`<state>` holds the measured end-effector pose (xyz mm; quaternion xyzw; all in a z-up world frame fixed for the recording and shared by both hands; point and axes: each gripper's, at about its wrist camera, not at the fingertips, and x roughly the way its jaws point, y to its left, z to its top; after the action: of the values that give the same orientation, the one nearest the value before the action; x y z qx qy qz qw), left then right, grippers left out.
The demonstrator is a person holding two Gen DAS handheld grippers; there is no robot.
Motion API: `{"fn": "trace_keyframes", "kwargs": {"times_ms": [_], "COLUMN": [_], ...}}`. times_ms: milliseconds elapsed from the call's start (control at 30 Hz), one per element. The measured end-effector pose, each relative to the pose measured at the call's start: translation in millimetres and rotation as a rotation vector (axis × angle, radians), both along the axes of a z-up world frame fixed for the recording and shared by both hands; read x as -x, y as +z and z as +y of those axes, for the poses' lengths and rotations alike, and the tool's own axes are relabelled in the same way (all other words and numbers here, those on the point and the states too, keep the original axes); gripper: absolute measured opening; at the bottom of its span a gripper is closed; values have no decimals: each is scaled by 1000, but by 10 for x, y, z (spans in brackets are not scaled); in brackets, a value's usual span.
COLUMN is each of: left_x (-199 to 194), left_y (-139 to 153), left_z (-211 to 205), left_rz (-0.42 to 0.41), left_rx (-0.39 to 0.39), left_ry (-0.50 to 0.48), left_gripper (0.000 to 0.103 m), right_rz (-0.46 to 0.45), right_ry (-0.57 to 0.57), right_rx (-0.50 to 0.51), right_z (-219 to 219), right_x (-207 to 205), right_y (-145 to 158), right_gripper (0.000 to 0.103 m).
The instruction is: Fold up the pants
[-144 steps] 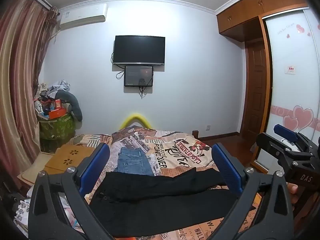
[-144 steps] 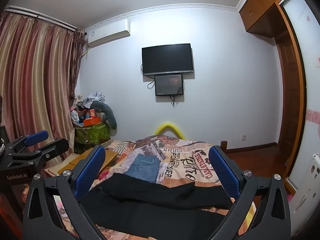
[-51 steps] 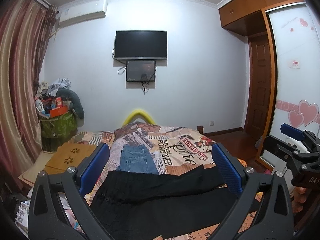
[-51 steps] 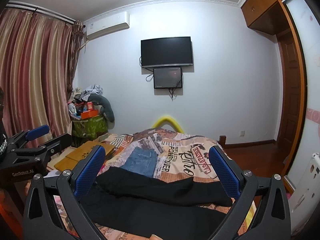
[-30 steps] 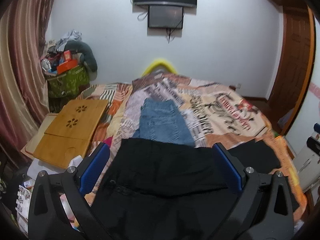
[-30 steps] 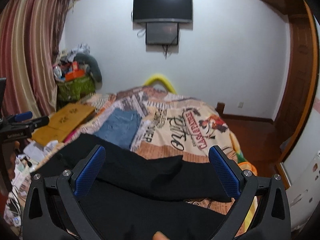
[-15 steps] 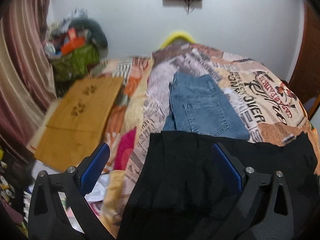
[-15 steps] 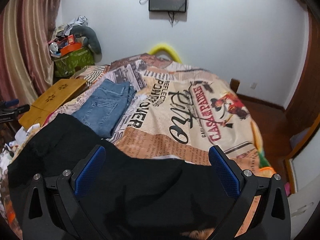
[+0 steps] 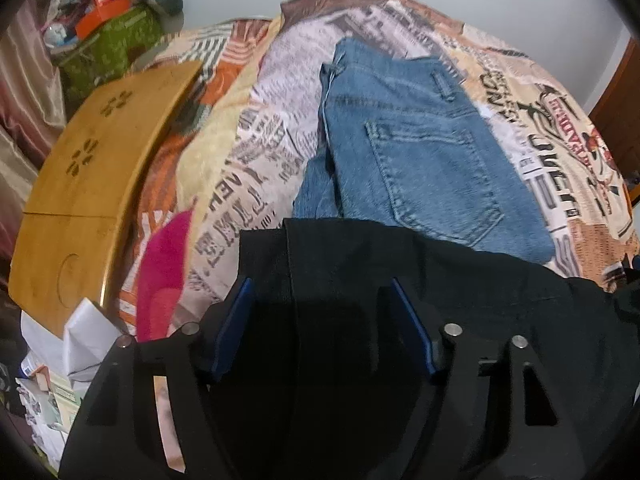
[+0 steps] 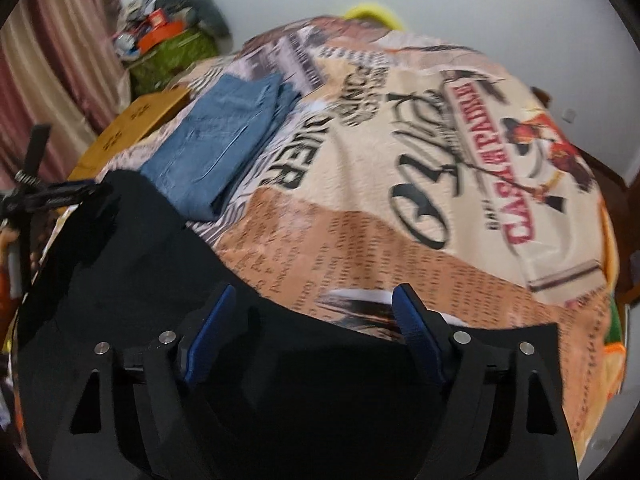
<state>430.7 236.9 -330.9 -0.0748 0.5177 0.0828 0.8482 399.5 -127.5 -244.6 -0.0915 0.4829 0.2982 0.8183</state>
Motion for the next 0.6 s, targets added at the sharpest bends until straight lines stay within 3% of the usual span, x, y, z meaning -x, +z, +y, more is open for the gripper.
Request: {"fn": "trace_keyframes", "kwargs": {"times_ms": [200, 267, 367, 467, 600], "left_x": [-90, -78, -33, 14, 86], "left_y": [-79, -61, -11, 81, 220], "left_z": [78, 85, 114, 133, 104], "left_rz": [18, 17, 8, -11, -45], "left_rx": [34, 19, 10, 25, -1], "left_ry": [28, 35, 36, 37, 26], "left_gripper": [56, 42, 22, 16, 14], "right_rz": [65, 92, 109, 92, 33], "right_ry": [156, 191, 209, 223, 229], "right_rx": [70, 91, 76, 82, 106], "right_z": [348, 429, 490, 520, 568], "right_x": [13, 30, 57, 88, 151], "right_y": [-230, -322, -373, -343, -313], "right_gripper": [77, 58, 43, 20, 8]}}
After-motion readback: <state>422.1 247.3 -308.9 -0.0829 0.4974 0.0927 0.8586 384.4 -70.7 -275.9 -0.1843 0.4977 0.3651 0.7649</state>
